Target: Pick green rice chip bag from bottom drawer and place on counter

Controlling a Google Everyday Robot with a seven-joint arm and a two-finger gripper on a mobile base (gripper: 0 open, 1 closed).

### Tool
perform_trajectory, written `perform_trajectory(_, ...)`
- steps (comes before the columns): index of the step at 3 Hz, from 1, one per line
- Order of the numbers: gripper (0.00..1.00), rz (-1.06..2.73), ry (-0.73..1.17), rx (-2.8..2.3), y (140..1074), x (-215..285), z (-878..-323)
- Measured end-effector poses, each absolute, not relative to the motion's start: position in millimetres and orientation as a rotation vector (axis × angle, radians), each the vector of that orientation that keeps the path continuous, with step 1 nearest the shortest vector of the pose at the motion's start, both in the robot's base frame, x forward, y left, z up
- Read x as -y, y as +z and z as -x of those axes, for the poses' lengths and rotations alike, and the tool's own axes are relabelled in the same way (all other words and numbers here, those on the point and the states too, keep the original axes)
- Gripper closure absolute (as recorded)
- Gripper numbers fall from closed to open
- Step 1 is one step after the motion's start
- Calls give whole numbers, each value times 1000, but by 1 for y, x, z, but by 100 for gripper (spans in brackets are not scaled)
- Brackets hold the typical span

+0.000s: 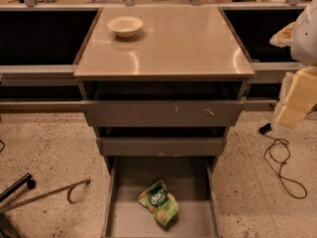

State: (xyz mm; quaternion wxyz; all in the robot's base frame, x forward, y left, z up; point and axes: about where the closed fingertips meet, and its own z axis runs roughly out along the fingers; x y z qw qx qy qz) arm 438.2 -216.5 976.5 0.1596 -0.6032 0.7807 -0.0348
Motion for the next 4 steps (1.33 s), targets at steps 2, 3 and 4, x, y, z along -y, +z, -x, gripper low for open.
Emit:
perform_trajectory(2, 0, 1717, -53, -2195, 940, 192, -438)
perform_trajectory(3, 0, 1734, 65, -2181, 855, 170, -439)
perform_trajectory(4, 0, 1744, 198, -2203, 746, 158, -445)
